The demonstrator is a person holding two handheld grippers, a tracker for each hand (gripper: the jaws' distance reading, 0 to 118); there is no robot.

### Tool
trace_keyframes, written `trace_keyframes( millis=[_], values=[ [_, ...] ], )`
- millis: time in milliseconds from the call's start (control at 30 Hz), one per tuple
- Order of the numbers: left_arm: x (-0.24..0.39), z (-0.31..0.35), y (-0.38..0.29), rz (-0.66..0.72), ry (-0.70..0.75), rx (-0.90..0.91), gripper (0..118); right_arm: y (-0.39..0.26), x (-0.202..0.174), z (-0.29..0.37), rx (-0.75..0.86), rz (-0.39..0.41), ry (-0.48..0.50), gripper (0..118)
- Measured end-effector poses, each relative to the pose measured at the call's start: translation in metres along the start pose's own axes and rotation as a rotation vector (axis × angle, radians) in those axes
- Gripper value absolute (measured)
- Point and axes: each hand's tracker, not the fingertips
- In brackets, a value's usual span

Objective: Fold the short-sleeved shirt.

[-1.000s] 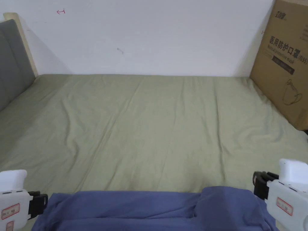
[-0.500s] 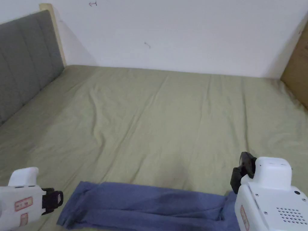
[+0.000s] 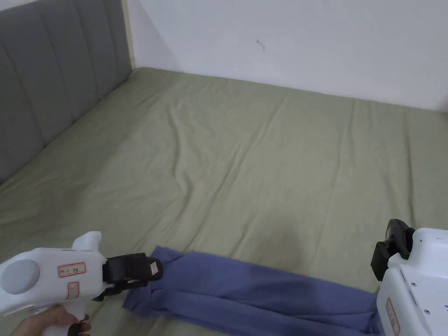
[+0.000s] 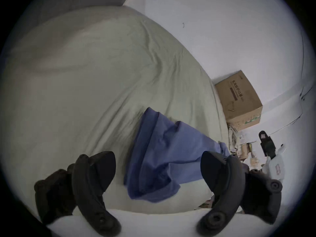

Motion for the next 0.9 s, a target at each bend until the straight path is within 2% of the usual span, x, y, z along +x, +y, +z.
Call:
trace_keyframes(
  millis=[100,267,333,367,400,433,467,500,533,600,700,900],
  values=[
    [-0.015,-0.021,0.005,0.077,-0.074,-0.050,105,0.000,-0.005,-0.005,-0.012,0.019,0.014,1],
    [-0.030,-0.029,0.011,0.153,-0.226,-0.028,106,-0.004,-0.009,-0.013,-0.058,0.021,0.035,1],
    [-0.037,-0.033,0.013,0.197,-0.281,-0.035,101,-0.006,-0.010,-0.015,-0.073,0.034,0.038,1],
    [-0.040,-0.035,0.013,0.212,-0.306,-0.045,84,-0.006,-0.011,-0.014,-0.073,0.039,0.039,1],
    [-0.042,-0.039,0.011,0.239,-0.288,-0.054,30,-0.006,-0.011,-0.013,-0.067,0.040,0.040,1],
    [-0.041,-0.051,0.008,0.241,-0.224,-0.100,5,-0.006,-0.012,-0.011,-0.061,0.045,0.042,1],
    [-0.039,-0.059,0.005,0.215,-0.099,-0.153,5,-0.005,-0.012,-0.011,-0.056,0.055,0.043,1],
    [-0.040,-0.055,0.008,0.147,-0.137,-0.154,5,-0.004,-0.012,-0.011,-0.050,0.072,0.041,1],
    [-0.034,-0.056,0.004,0.157,-0.171,-0.105,5,-0.004,-0.012,-0.011,-0.047,0.082,0.042,1],
    [-0.030,-0.052,0.006,0.170,-0.141,-0.100,5,-0.003,-0.009,-0.010,-0.045,0.073,0.039,1],
    [-0.017,-0.039,0.015,0.091,-0.081,-0.108,5,-0.002,0.000,-0.011,-0.076,0.013,0.050,1],
    [0.000,-0.026,0.024,0.014,-0.023,-0.108,5,-0.002,0.016,-0.004,-0.073,-0.021,0.032,1]
  ],
)
